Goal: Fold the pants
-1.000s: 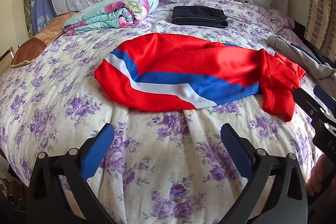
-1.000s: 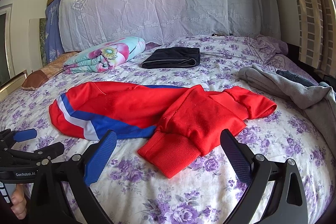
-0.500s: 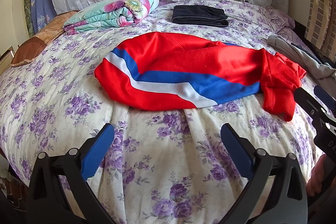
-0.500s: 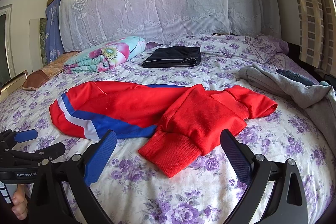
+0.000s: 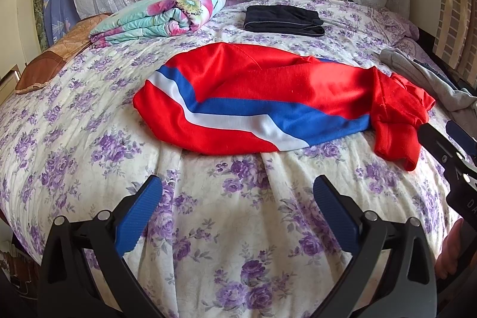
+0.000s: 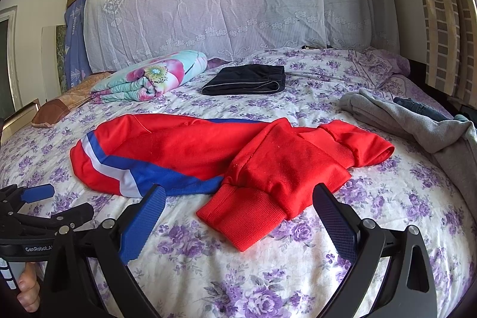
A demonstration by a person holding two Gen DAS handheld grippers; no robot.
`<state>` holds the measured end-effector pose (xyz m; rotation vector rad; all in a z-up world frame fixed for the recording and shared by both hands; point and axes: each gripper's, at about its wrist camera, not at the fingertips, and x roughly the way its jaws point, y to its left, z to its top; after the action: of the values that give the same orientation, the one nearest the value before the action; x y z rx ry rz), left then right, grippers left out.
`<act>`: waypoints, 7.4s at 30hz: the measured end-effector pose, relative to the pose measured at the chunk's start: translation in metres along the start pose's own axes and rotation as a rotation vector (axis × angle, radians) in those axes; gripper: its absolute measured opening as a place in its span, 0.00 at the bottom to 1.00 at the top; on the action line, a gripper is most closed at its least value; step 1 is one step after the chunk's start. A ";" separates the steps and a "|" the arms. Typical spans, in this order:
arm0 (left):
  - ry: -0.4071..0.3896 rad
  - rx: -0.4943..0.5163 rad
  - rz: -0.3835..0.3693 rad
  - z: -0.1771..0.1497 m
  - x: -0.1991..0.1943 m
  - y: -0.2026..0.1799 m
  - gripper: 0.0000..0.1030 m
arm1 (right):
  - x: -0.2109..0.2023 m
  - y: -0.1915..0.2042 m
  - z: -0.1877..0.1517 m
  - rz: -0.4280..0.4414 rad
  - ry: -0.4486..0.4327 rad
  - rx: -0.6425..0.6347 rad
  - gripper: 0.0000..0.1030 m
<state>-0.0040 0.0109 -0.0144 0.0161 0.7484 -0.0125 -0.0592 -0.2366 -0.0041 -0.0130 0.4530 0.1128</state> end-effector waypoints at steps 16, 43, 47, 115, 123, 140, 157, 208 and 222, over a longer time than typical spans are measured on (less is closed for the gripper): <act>0.076 -0.036 -0.128 0.003 0.015 0.013 0.96 | 0.008 -0.007 -0.003 0.005 0.038 0.006 0.97; 0.226 -0.495 -0.519 0.128 0.177 0.096 0.50 | 0.065 -0.149 -0.005 0.154 0.220 0.599 0.97; 0.192 -0.606 -0.583 0.120 0.170 0.123 0.22 | 0.094 -0.156 0.005 0.189 0.308 0.656 0.97; 0.133 -0.499 -0.321 0.220 0.128 0.198 0.74 | 0.189 -0.211 0.124 0.532 0.347 0.890 0.84; 0.171 -0.544 -0.468 0.109 0.093 0.225 0.85 | 0.138 -0.181 0.046 0.278 0.348 0.458 0.84; 0.104 -0.523 -0.433 0.097 0.136 0.189 0.25 | 0.104 -0.146 0.002 0.489 0.407 0.516 0.81; 0.103 -0.597 -0.495 0.086 0.141 0.203 0.26 | 0.185 -0.202 0.091 0.384 0.139 0.883 0.79; 0.199 -0.666 -0.630 0.065 0.143 0.265 0.31 | 0.222 -0.192 0.101 0.346 0.436 0.815 0.42; 0.170 -0.585 -0.590 0.095 0.108 0.264 0.22 | 0.149 -0.178 0.103 0.402 0.265 0.767 0.07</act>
<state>0.1443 0.2722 -0.0151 -0.7697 0.8818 -0.3569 0.1388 -0.3942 0.0215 0.8280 0.7375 0.3285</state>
